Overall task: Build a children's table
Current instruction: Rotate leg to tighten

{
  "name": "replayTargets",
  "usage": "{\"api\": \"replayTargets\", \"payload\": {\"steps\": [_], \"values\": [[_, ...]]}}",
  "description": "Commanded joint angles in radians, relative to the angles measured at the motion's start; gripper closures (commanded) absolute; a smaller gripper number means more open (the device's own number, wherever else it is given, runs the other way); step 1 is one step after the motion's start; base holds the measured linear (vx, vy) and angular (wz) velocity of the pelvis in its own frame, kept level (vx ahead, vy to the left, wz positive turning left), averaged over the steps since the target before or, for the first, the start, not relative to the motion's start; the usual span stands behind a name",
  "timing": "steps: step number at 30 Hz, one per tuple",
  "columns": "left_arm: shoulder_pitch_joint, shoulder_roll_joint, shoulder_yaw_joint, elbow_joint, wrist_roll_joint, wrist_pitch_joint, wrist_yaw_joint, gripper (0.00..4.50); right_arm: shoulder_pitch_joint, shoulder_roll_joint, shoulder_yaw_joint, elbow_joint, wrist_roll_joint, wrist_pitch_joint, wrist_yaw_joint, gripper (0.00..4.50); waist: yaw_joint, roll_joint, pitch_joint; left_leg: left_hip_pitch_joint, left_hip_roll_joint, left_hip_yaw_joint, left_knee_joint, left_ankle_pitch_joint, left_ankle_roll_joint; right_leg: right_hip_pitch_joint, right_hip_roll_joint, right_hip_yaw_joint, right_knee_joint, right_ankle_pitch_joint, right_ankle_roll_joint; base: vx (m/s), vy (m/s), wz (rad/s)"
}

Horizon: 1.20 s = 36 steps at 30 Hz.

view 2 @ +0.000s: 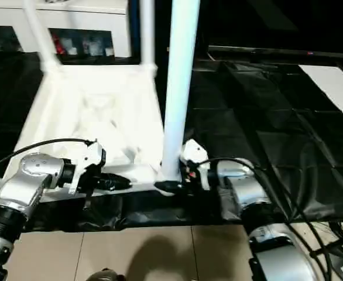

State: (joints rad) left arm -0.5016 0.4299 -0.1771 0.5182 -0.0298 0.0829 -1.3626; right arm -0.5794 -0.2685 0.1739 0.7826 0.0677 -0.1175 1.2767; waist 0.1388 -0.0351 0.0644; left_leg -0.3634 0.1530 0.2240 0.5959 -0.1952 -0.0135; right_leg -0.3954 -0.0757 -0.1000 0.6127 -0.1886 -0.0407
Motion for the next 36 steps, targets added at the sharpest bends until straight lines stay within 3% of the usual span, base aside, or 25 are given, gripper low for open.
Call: {"api": "replayTargets", "payload": {"steps": [1, 8, 9, 11, 12, 13, 14, 15, 17, 19, 21, 23, 29, 32, 36], "values": [[-0.041, -0.03, -0.006, 0.005, -0.023, -0.014, 0.034, 4.5, 0.031, 0.045, 0.104, -0.032, -0.018, 0.007, 0.09, 1.64, -0.003, 0.005, -0.066, 0.021, 0.109, -0.055, -0.075, -0.189, 0.02, 0.041, -0.12, 0.08, -0.074, -0.235, -0.21, 0.0, 0.0, 0.0], [-0.047, -0.06, 0.004, 0.022, 0.009, -0.031, 0.142, 4.5, 0.024, 0.082, 0.077, -0.004, -0.032, 0.02, -0.03, 1.79, -0.003, 0.005, -0.064, 0.021, 0.109, -0.055, -0.076, -0.2, 0.016, 0.039, -0.119, 0.079, -0.078, -0.262, -0.203, 0.0, 0.0, 0.0], [-0.053, -0.074, 0.009, 0.026, 0.02, -0.019, 0.186, 4.5, 0.009, 0.104, 0.054, 0.024, -0.039, 0.033, -0.11, 1.8, -0.006, 0.001, -0.062, 0.021, 0.109, -0.057, -0.077, -0.217, 0.01, 0.038, -0.121, 0.08, -0.082, -0.298, -0.196, 0.0, 0.0, 0.0], [-0.056, -0.083, 0.012, 0.029, 0.027, -0.009, 0.216, 4.5, -0.002, 0.119, 0.038, 0.044, -0.045, 0.043, -0.167, 1.8, -0.011, 0.005, -0.052, 0.029, 0.108, -0.064, -0.082, -0.284, -0.015, 0.033, -0.125, 0.079, -0.097, -0.427, -0.173, 0.0, 0.0, 0.0], [-0.063, -0.128, 0.025, 0.02, 0.035, 0.022, 0.305, 4.5, -0.042, 0.168, -0.003, 0.119, -0.066, 0.055, -0.373, 1.8, -0.019, 0.001, -0.048, 0.035, 0.108, -0.07, -0.084, -0.334, -0.035, 0.029, -0.13, 0.078, -0.105, -0.516, -0.154, 0.0, 0.0, 0.0], [-0.065, -0.14, 0.027, 0.017, 0.039, 0.028, 0.329, 4.5, -0.053, 0.179, -0.013, 0.138, -0.07, 0.059, -0.425, 1.8, -0.029, 0.002, -0.047, 0.044, 0.107, -0.077, -0.084, -0.37, -0.056, 0.025, -0.134, 0.075, -0.115, -0.583, -0.137, 0.0, 0.0, 0.0], [-0.066, -0.146, 0.028, 0.015, 0.041, 0.032, 0.341, 4.5, -0.057, 0.185, -0.018, 0.145, -0.071, 0.06, -0.45, 1.8, -0.035, 0.001, -0.049, 0.043, 0.106, -0.08, -0.084, -0.379, -0.061, 0.027, -0.134, 0.074, -0.116, -0.598, -0.129, 0.0, 0.0, 0.0], [-0.067, -0.172, 0.027, 0.006, 0.053, 0.048, 0.388, 4.5, -0.075, 0.214, -0.04, 0.173, -0.073, 0.062, -0.553, 1.81, -0.045, 0.001, -0.05, 0.035, 0.107, -0.084, -0.087, -0.375, -0.063, 0.033, -0.134, 0.072, -0.116, -0.596, -0.116, 0.0, 0.0, 0.0], [-0.073, -0.195, 0.027, 0.003, 0.073, 0.071, 0.448, 4.5, -0.086, 0.238, -0.053, 0.187, -0.073, 0.068, -0.625, 1.81, -0.058, 0.001, -0.053, 0.034, 0.106, -0.083, -0.089, -0.386, -0.063, 0.033, -0.13, 0.072, -0.118, -0.559, -0.109, 0.0, 0.0, 0.0], [-0.07, -0.232, 0.028, -0.014, 0.075, 0.093, 0.496, 4.5, -0.099, 0.276, -0.052, 0.205, -0.084, 0.091, -0.699, 1.81, -0.06, 0.008, -0.054, 0.036, 0.107, -0.078, -0.091, -0.366, -0.059, 0.029, -0.127, 0.078, -0.113, -0.49, -0.131, 0.0, 0.0, 0.0], [-0.06, -0.256, 0.02, -0.035, 0.072, 0.105, 0.51, 4.5, -0.103, 0.305, -0.046, 0.218, -0.096, 0.086, -0.724, 1.81, -0.058, 0.006, -0.058, 0.032, 0.105, -0.073, -0.089, -0.335, -0.049, 0.033, -0.126, 0.08, -0.106, -0.423, -0.149, 0.0, 0.0, 0.0], [-0.046, -0.268, 0.008, -0.053, 0.072, 0.109, 0.502, 4.5, -0.104, 0.323, -0.048, 0.228, -0.097, 0.057, -0.715, 1.25, -0.058, 0.006, -0.061, 0.027, 0.105, -0.067, -0.086, -0.284, -0.034, 0.037, -0.126, 0.083, -0.097, -0.338, -0.174, 0.0, 0.0, 0.0], [-0.035, -0.244, 0.004, -0.062, 0.068, 0.095, 0.462, 4.5, -0.1, 0.313, -0.044, 0.218, -0.091, 0.029, -0.675, 0.68, -0.056, 0.005, -0.062, 0.026, 0.101, -0.06, -0.081, -0.227, 0.001, 0.042, -0.122, 0.082, -0.092, -0.28, -0.193, 0.0, 0.0, 0.0], [-0.028, -0.202, 0.006, -0.072, 0.048, 0.078, 0.389, 4.5, -0.098, 0.272, -0.028, 0.201, -0.094, -0.012, -0.617, 0.68, -0.057, 0.006, -0.064, 0.021, 0.101, -0.06, -0.079, -0.217, 0.008, 0.044, -0.121, 0.082, -0.088, -0.269, -0.195, 0.0, 0.0, 0.0], [-0.026, -0.149, 0.005, -0.068, 0.029, 0.05, 0.295, 4.5, -0.078, 0.207, -0.001, 0.156, -0.082, -0.061, -0.452, 0.68, -0.052, 0.007, -0.069, 0.016, 0.1, -0.056, -0.072, -0.168, 0.038, 0.048, -0.116, 0.08, -0.076, -0.18, -0.217, 0.0, 0.0, 0.0]]}}
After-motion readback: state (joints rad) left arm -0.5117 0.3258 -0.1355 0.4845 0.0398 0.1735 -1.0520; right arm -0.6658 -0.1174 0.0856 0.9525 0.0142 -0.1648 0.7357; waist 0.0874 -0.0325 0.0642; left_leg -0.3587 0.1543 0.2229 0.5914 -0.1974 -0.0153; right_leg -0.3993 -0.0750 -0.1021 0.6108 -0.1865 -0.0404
